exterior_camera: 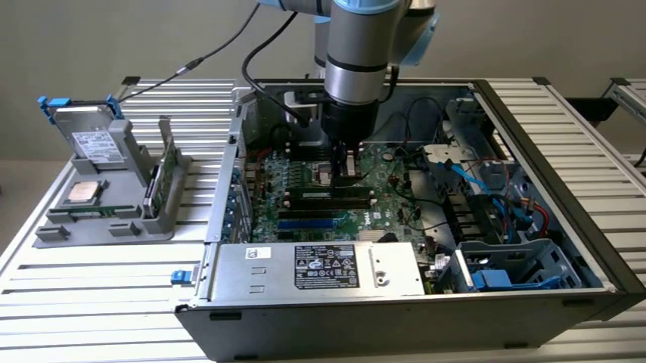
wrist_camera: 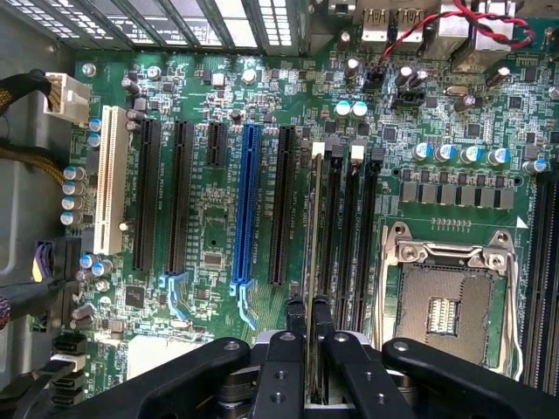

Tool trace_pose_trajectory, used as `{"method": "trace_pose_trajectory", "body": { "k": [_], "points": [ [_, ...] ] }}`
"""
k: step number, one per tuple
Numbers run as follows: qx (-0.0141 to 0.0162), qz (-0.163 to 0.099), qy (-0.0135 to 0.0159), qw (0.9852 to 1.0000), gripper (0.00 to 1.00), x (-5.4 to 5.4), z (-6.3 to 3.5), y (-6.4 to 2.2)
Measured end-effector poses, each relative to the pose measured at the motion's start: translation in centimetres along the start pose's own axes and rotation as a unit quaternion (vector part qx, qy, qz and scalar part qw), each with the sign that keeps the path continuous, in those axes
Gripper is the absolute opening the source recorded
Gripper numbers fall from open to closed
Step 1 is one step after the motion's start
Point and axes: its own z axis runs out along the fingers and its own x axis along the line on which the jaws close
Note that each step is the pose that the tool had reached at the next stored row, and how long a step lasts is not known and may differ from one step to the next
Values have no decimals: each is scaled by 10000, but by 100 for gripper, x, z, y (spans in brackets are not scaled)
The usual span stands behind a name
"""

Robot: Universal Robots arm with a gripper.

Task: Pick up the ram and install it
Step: 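Insert the ram into the slot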

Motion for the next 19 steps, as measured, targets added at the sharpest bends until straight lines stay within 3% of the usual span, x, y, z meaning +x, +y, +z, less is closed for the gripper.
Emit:
{"method": "trace_pose_trajectory", "body": {
  "k": [19],
  "points": [
    [6, 1, 1, 10000, 14, -6, 68, -6]
  ]
}}
